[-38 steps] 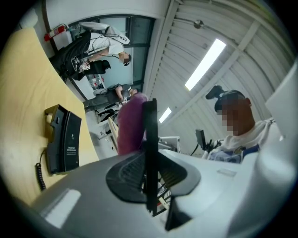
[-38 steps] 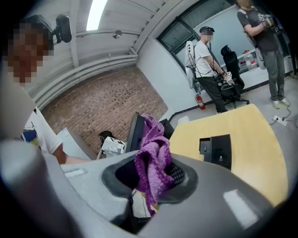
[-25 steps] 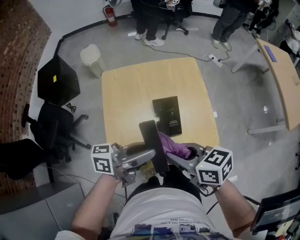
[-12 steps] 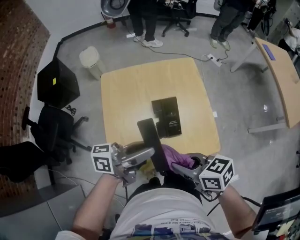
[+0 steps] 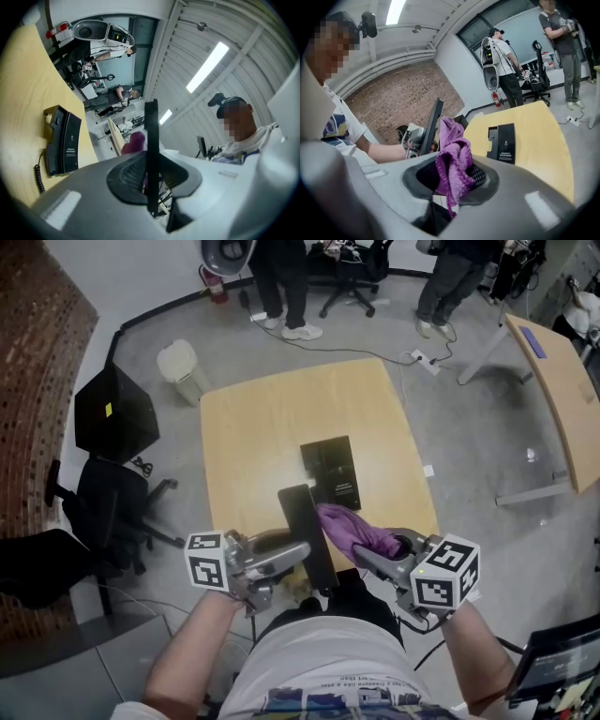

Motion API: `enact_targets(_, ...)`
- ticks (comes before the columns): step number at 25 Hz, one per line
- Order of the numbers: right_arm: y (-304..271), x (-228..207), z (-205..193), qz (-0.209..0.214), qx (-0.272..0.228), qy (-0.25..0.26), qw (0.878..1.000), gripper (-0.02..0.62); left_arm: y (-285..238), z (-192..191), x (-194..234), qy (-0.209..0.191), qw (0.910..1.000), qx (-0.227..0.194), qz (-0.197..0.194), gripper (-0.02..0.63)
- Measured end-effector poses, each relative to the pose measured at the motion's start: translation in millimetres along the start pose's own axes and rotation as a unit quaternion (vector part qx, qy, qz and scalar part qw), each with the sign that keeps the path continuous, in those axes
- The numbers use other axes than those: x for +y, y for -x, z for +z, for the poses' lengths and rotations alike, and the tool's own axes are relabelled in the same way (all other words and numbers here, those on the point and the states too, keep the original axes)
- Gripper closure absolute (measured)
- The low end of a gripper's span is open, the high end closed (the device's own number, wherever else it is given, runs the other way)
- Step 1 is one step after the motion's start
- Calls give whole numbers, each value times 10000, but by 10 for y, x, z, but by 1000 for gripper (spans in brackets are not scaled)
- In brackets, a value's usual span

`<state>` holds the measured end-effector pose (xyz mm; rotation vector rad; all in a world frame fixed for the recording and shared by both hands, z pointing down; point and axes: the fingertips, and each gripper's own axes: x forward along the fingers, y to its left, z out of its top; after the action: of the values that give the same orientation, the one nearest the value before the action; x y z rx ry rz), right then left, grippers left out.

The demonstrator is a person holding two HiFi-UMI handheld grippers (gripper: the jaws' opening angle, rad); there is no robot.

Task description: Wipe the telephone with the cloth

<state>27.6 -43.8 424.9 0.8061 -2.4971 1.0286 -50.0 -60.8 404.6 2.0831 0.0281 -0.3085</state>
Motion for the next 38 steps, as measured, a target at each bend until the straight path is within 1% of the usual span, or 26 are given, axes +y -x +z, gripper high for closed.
enact_targets(3,-41,-20,229,-2,-300,-7,9995,511,-33,-59,-36,8,10000,73,-67,522)
enact_targets(8,-83,-7,596,23,-818,-210,9964,511,-60,-155,-94,35,9998,153,-143,522)
enact_targets(10,-103,7,677,91,-939,-323,9950,511,-69,-192,-99,43,9998,151,-139,520)
enact_targets(12,-129,44,696,198,-955,-386,9945,511,-86,-215,-103,38,9998,138,-118,520)
enact_targets(16,-159,133,631,327,-857,-385,9950,511,-82,-194,-96,-13,9999,102,-75,521)
enact_targets(22,-100,195,432,398,-667,-338,9964,511,-54,-153,-53,-96,9999,40,-16,520)
enact_targets(34,2,229,-8,262,-364,-607,9972,511,4,2,36,-179,9998,-41,123,522)
enact_targets(38,57,229,-163,202,-266,-736,9967,511,34,67,123,-176,9995,-85,243,522)
